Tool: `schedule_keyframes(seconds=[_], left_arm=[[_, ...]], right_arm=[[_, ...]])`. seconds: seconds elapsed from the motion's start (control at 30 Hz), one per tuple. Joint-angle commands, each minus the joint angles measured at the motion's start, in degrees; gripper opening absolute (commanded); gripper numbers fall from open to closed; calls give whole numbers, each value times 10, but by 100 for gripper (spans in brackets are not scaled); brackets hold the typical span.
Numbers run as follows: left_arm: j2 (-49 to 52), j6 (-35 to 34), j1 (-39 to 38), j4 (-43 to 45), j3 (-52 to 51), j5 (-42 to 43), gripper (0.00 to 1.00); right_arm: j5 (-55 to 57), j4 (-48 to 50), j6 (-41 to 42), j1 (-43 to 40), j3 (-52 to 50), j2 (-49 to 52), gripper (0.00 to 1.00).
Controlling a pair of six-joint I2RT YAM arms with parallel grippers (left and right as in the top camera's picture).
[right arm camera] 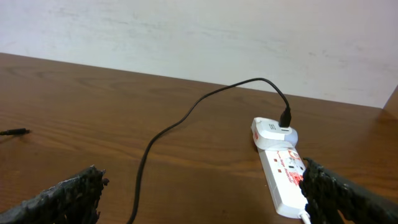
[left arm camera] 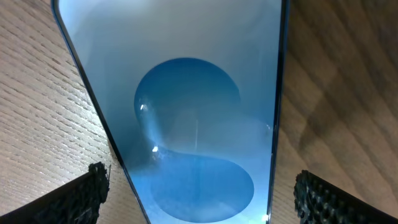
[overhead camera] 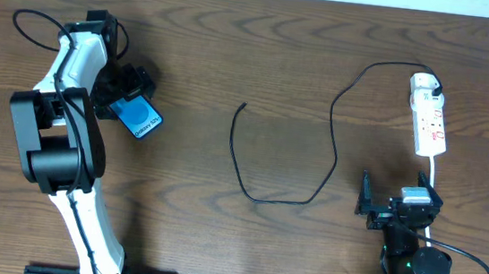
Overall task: Plug charger to phone and switch on socket
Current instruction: 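Lower the left gripper onto the blue phone and close on it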
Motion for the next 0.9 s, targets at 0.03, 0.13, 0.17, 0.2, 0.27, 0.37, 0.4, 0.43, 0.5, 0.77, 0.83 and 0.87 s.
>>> schedule_keyframes(seconds=[0.03,0.13,0.17,0.2,0.27,0.37,0.4,0.43,0.5,0.77,0.83,0.87], left_arm=[[5,-9,2,0,-3,-14,97],[5,-9,2,6,-9,-14,97],[5,-9,2,10,-12,-14,97],[5,-9,2,14,-16,-14,97],[5,-9,2,27,-27,-14,97],[5,-9,2,48,-44,-14,97],[5,-9,2,54,-49,-14,97],[5,-9,2,60,-53,-16,96],[5,-9,2,67,-59,-16,97],[5,-9,1,70,-59,-21,96],[5,-9,0,68,-60,-23,95],[5,-9,-1,66,-60,-27,95]], right_arm=[[2,-2,7,4,-1,-3,99],[2,-2,7,4,-1,-3,99],[2,-2,7,4,-1,-3,99],[2,-2,7,4,-1,-3,99],[2,-2,7,4,-1,-3,99],[2,-2,7,4,-1,-3,99],[2,-2,7,4,-1,-3,99],[2,-2,7,4,-1,-3,99],[2,-2,7,4,-1,-3,99],[2,-2,7,4,-1,-3,99],[2,-2,7,4,-1,-3,99],[2,-2,7,4,-1,-3,99]])
